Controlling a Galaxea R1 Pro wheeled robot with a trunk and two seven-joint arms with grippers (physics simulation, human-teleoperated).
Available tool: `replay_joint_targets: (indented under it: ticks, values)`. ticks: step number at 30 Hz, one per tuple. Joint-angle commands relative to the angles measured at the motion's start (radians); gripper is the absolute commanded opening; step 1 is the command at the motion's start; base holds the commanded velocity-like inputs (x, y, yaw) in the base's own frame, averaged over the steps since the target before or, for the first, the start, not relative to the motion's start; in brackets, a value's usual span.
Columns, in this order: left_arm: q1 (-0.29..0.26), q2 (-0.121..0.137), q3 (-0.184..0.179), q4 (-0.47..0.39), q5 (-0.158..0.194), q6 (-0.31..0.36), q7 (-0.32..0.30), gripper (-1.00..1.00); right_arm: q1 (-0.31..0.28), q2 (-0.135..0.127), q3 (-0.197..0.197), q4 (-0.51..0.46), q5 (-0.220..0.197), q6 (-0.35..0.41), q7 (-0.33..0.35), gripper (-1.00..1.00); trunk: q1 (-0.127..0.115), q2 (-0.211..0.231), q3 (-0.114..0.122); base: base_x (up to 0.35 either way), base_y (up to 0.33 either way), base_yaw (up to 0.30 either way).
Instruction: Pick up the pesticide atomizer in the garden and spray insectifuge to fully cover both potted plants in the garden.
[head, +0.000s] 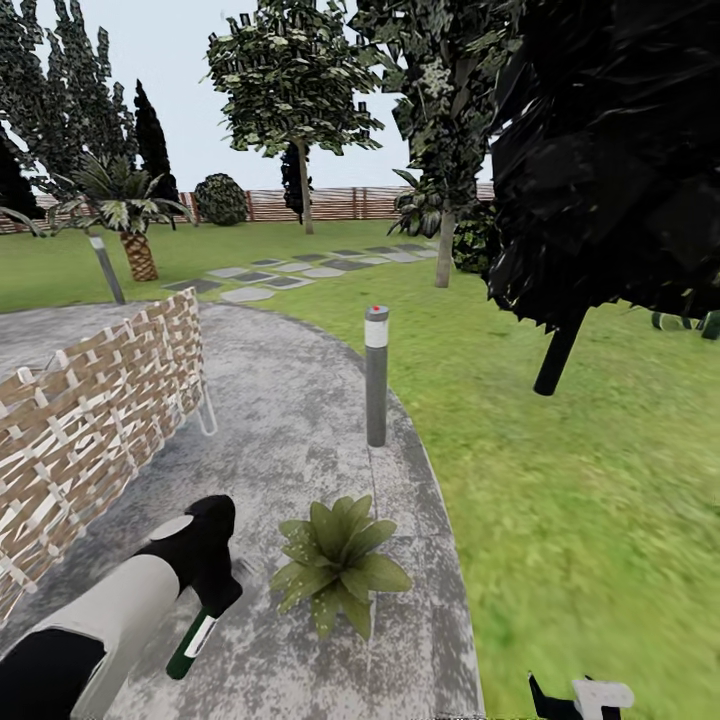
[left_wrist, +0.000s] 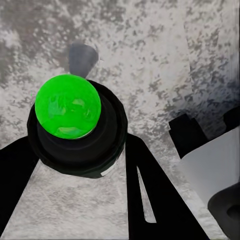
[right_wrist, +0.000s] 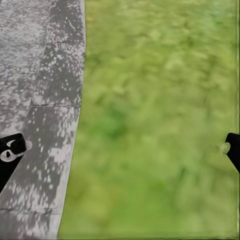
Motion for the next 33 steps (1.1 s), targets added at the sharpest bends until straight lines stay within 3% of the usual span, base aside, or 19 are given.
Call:
replay_joint_targets:
  ticks: [1, 8, 14, 27, 33]
  values:
    - [-0.002, -0.003, -0.005, -0.014, -0.009, 0.006, -0.01, -1.0, -0.001, 0.0, -0.009, 0.0, 0.001, -0.003, 0.009, 1.0, 0.0, 0.0, -0.001, 0.0, 0.0, -0.248]
    - [-0.053, -0.032, -0.006, -0.058, -0.01, 0.008, -0.014, -1.0, -0.001, 0.0, -0.009, -0.001, 0.001, -0.003, 0.009, 1.0, 0.0, 0.0, -0.001, 0.0, 0.0, -0.283]
    - [-0.079, -0.035, -0.006, -0.059, -0.01, 0.006, -0.015, -1.0, -0.001, 0.0, -0.009, -0.001, 0.001, -0.003, 0.009, 1.0, 0.0, 0.0, -0.001, 0.0, 0.0, -0.222]
    - [-0.064, -0.033, -0.006, -0.056, -0.008, 0.005, -0.016, -1.0, -0.001, 0.0, -0.009, -0.001, 0.001, -0.003, 0.009, 1.0, 0.0, 0.0, -0.001, 0.118, 0.025, -0.013]
    - [-0.057, -0.029, -0.011, -0.044, -0.009, 0.001, -0.014, -1.0, -0.001, 0.0, -0.009, -0.001, 0.001, -0.003, 0.009, 1.0, 0.0, 0.0, 0.002, 0.003, 0.0, -0.243]
